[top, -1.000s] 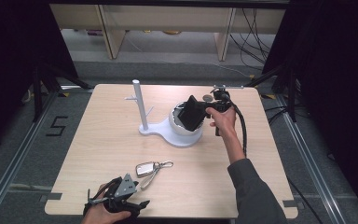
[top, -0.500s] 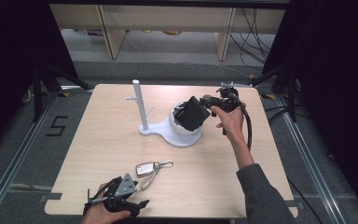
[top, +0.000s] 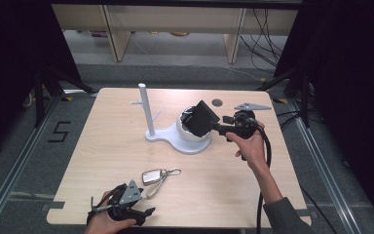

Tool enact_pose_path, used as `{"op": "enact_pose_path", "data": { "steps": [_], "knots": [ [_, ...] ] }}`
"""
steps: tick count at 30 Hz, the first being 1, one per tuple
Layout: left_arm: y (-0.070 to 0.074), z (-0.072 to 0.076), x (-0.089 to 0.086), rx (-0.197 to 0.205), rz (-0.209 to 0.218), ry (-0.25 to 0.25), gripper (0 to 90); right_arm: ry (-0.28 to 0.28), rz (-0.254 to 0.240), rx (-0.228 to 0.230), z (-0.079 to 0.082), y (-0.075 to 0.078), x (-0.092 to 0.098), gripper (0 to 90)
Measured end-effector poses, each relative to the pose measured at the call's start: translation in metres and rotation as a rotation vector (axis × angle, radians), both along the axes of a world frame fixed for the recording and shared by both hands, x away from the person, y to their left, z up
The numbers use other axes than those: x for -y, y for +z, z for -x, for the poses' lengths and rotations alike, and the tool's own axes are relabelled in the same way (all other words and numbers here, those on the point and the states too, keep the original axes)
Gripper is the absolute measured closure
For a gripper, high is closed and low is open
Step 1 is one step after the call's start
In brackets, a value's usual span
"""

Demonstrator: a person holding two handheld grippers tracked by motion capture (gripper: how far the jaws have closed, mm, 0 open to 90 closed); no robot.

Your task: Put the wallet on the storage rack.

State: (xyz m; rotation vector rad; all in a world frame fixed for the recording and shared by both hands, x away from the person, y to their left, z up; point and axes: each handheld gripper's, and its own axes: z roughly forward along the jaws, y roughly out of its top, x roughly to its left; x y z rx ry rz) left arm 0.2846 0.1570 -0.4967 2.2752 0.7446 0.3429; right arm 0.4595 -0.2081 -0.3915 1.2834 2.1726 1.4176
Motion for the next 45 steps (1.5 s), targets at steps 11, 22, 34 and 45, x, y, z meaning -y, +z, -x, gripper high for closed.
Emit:
{"op": "enact_pose_path", "data": {
  "steps": [11, 22, 34, 45],
  "knots": [
    [-0.001, 0.003, 0.004, 0.008, -0.014, -0.020, 25.7, 0.026, 0.043, -0.020, 0.023, -0.019, -0.003, 36.5],
    [0.003, 0.001, 0.004, 0.021, 0.001, -0.015, 25.9, 0.063, 0.066, -0.068, 0.038, -0.038, -0.006, 34.2],
    [0.004, -0.005, 0.002, 0.025, 0.017, -0.014, 25.9, 0.120, 0.142, -0.076, 0.072, -0.048, -0.017, 30.0],
    [0.004, -0.010, 0.005, 0.017, 0.057, 0.014, 25.8, 0.173, 0.179, -0.125, 0.101, -0.071, -0.023, 28.4]
  ]
}}
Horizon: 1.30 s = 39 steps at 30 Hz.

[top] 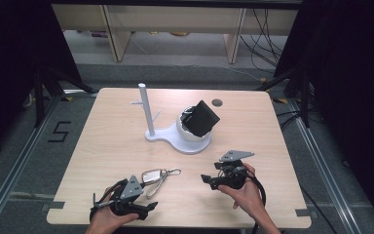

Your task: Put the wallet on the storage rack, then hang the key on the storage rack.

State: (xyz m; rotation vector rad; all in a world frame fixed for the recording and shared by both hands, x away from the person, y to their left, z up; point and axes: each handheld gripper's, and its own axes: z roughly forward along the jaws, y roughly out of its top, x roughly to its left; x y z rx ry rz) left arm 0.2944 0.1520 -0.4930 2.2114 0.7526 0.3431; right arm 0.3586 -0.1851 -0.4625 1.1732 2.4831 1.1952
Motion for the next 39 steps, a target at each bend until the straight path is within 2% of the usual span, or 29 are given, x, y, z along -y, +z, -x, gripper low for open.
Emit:
{"op": "enact_pose_path", "data": {
  "steps": [2, 3, 4, 5, 6, 9, 14, 16, 17, 18, 19, 20, 23, 24, 25, 26, 27, 28, 32, 35, 36, 38, 39],
  "knots": [
    [0.000, 0.000, 0.000, 0.012, 0.007, 0.002, 25.8, 0.007, 0.008, 0.007, 0.003, -0.004, 0.002, 28.1],
    [0.001, -0.001, -0.003, 0.020, -0.026, -0.004, 25.8, 0.008, 0.011, 0.001, 0.006, -0.007, 0.003, 27.9],
    [0.000, 0.000, -0.003, 0.012, -0.014, 0.012, 25.8, 0.010, 0.014, 0.003, 0.008, -0.009, 0.003, 27.7],
    [0.000, -0.002, -0.004, 0.028, -0.017, 0.007, 25.7, 0.015, 0.013, -0.006, 0.010, -0.012, 0.003, 27.3],
    [0.000, -0.001, -0.005, 0.019, -0.016, 0.018, 25.6, 0.016, 0.033, -0.007, 0.014, -0.014, 0.003, 26.4],
    [0.000, -0.001, -0.007, 0.017, -0.018, 0.025, 25.2, 0.023, 0.053, -0.012, 0.020, -0.018, 0.003, 25.6],
    [0.000, -0.001, -0.009, 0.016, -0.013, 0.033, 23.9, 0.039, 0.053, -0.028, 0.026, -0.025, 0.003, 25.5],
    [0.000, -0.001, -0.008, 0.004, 0.006, 0.041, 23.7, 0.046, 0.065, -0.042, 0.028, -0.026, 0.007, 25.5],
    [0.001, -0.002, -0.009, 0.011, -0.019, 0.023, 23.4, 0.040, 0.060, -0.047, 0.029, -0.026, 0.007, 25.3],
    [0.001, -0.003, -0.008, 0.018, 0.018, 0.034, 23.2, 0.034, 0.049, -0.035, 0.029, -0.028, 0.007, 25.3],
    [0.002, -0.005, -0.009, 0.026, 0.006, 0.027, 23.0, 0.034, 0.055, -0.050, 0.031, -0.028, 0.008, 25.3],
    [0.002, -0.006, -0.008, 0.027, 0.013, 0.032, 22.8, 0.040, 0.066, -0.054, 0.031, -0.028, 0.010, 25.3],
    [0.004, -0.013, -0.007, 0.028, -0.016, 0.020, 21.5, 0.030, 0.070, -0.065, 0.033, -0.030, 0.011, 25.3],
    [0.004, -0.015, -0.005, 0.024, -0.010, 0.022, 21.0, 0.026, 0.059, -0.060, 0.033, -0.030, 0.009, 25.4],
    [0.005, -0.018, -0.005, 0.028, -0.030, 0.013, 20.9, 0.033, 0.059, -0.049, 0.033, -0.030, 0.010, 25.3],
    [0.005, -0.021, -0.003, 0.030, -0.032, 0.013, 20.9, 0.032, 0.061, -0.044, 0.033, -0.030, 0.009, 25.3],
    [0.005, -0.023, 0.001, 0.027, -0.018, 0.015, 20.9, 0.034, 0.073, -0.047, 0.033, -0.030, 0.009, 25.3],
    [0.005, -0.027, 0.003, 0.024, -0.029, 0.008, 20.9, 0.031, 0.082, -0.062, 0.033, -0.029, 0.009, 25.3],
    [0.005, -0.042, 0.015, 0.010, -0.056, -0.021, 22.3, 0.045, 0.086, -0.043, 0.033, -0.030, 0.008, 25.4],
    [0.007, -0.055, 0.025, 0.006, -0.084, -0.033, 23.0, 0.042, 0.081, -0.050, 0.032, -0.030, 0.009, 25.4],
    [0.009, -0.060, 0.029, 0.004, -0.103, -0.059, 23.0, 0.045, 0.084, -0.049, 0.031, -0.030, 0.010, 25.4],
    [0.011, -0.068, 0.037, 0.001, -0.126, -0.078, 23.1, 0.033, 0.083, -0.061, 0.032, -0.031, 0.011, 25.5],
    [0.013, -0.072, 0.042, -0.002, -0.143, -0.088, 23.3, 0.030, 0.068, -0.044, 0.031, -0.032, 0.010, 25.5]
  ]
}}
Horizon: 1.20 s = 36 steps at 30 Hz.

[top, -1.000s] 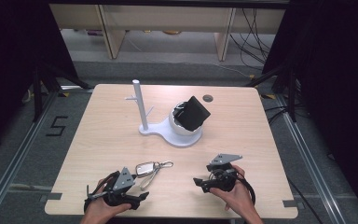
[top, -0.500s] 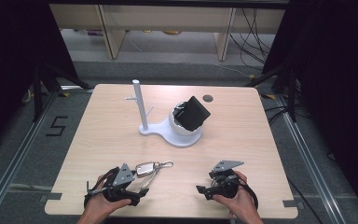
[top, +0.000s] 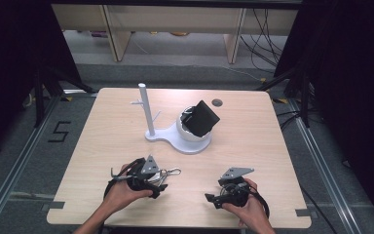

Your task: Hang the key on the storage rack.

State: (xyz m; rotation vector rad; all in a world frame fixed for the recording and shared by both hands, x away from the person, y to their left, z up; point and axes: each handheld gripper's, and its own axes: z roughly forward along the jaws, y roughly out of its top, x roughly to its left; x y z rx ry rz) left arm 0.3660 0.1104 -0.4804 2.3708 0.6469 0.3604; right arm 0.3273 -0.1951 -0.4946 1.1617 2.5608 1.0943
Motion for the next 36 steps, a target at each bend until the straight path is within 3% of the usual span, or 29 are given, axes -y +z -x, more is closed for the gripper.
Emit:
{"op": "enact_pose_path", "data": {
  "steps": [2, 5, 6, 10, 11, 14, 18, 20, 24, 29, 36],
  "knots": [
    [0.003, -0.007, 0.008, -0.001, -0.039, -0.023, 24.8, 0.016, 0.013, 0.000, -0.001, 0.001, 0.000, 25.5],
    [0.004, -0.016, 0.020, -0.004, -0.136, -0.063, 26.5, 0.022, 0.006, 0.004, 0.000, -0.001, -0.002, 25.6],
    [0.005, -0.019, 0.023, -0.013, -0.157, -0.070, 28.5, 0.025, 0.015, -0.012, 0.001, 0.000, -0.002, 25.6],
    [0.006, -0.029, 0.033, -0.063, -0.256, -0.111, 33.2, 0.027, 0.003, 0.003, 0.001, 0.000, -0.002, 25.6],
    [0.005, -0.033, 0.035, -0.059, -0.285, -0.121, 37.5, 0.027, 0.001, 0.005, 0.001, 0.000, -0.002, 25.6],
    [0.006, -0.042, 0.040, -0.058, -0.317, -0.138, 43.6, 0.027, -0.004, 0.005, 0.000, 0.000, -0.002, 25.7],
    [0.008, -0.048, 0.048, -0.083, -0.366, -0.180, 50.3, 0.044, 0.012, -0.004, 0.001, 0.001, -0.002, 25.7],
    [0.008, -0.048, 0.051, -0.101, -0.370, -0.188, 53.2, 0.037, -0.001, 0.001, 0.000, 0.000, -0.003, 25.7],
    [0.008, -0.053, 0.057, -0.123, -0.435, -0.198, 57.2, 0.044, 0.009, -0.011, 0.001, 0.001, -0.003, 25.7],
    [0.007, -0.058, 0.062, -0.176, -0.458, -0.210, 61.4, 0.048, 0.011, -0.009, 0.000, 0.001, -0.003, 25.7],
    [0.004, -0.062, 0.069, -0.216, -0.510, -0.225, 65.7, 0.048, 0.006, -0.008, 0.000, 0.001, -0.002, 25.7]
  ]
}}
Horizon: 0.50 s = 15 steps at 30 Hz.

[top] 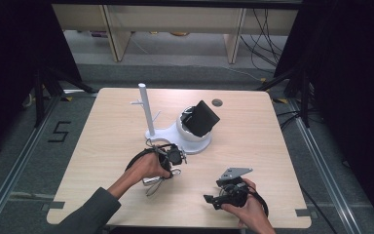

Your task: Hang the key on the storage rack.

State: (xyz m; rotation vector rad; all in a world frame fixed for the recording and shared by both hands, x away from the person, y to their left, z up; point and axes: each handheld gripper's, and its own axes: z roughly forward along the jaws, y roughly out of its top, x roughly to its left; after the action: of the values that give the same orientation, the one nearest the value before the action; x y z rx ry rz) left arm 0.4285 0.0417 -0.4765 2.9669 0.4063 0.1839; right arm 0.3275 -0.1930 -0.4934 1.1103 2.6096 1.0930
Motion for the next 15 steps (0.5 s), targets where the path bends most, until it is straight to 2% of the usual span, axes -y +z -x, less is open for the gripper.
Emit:
{"op": "enact_pose_path", "data": {
  "steps": [2, 3, 7, 8, 11, 12, 13, 15],
  "knots": [
    [-0.001, -0.001, 0.001, 0.001, 0.004, -0.001, 68.3, -0.001, 0.000, -0.001, 0.000, 0.000, 0.000, 25.7],
    [-0.001, -0.001, 0.002, -0.004, -0.001, -0.004, 69.9, -0.008, -0.012, 0.001, 0.000, -0.001, -0.002, 25.7],
    [-0.001, -0.003, 0.007, -0.039, -0.038, 0.003, 73.1, 0.005, 0.001, -0.008, 0.000, -0.001, -0.002, 25.8],
    [-0.001, -0.003, 0.008, -0.044, -0.042, 0.013, 73.6, -0.001, -0.011, -0.002, 0.000, -0.002, -0.003, 25.8],
    [-0.001, -0.005, 0.011, -0.066, -0.096, 0.011, 73.0, 0.001, 0.000, -0.019, 0.001, -0.001, -0.003, 25.8],
    [-0.001, -0.006, 0.012, -0.058, -0.106, 0.016, 71.5, 0.008, 0.002, -0.010, 0.000, -0.001, -0.002, 25.8],
    [-0.001, -0.006, 0.014, -0.056, -0.121, 0.007, 72.4, 0.001, -0.001, -0.020, 0.001, -0.001, -0.003, 25.8],
    [-0.002, -0.004, 0.015, -0.050, -0.125, 0.005, 73.8, 0.004, -0.003, -0.022, 0.001, -0.001, -0.003, 25.9]
  ]
}}
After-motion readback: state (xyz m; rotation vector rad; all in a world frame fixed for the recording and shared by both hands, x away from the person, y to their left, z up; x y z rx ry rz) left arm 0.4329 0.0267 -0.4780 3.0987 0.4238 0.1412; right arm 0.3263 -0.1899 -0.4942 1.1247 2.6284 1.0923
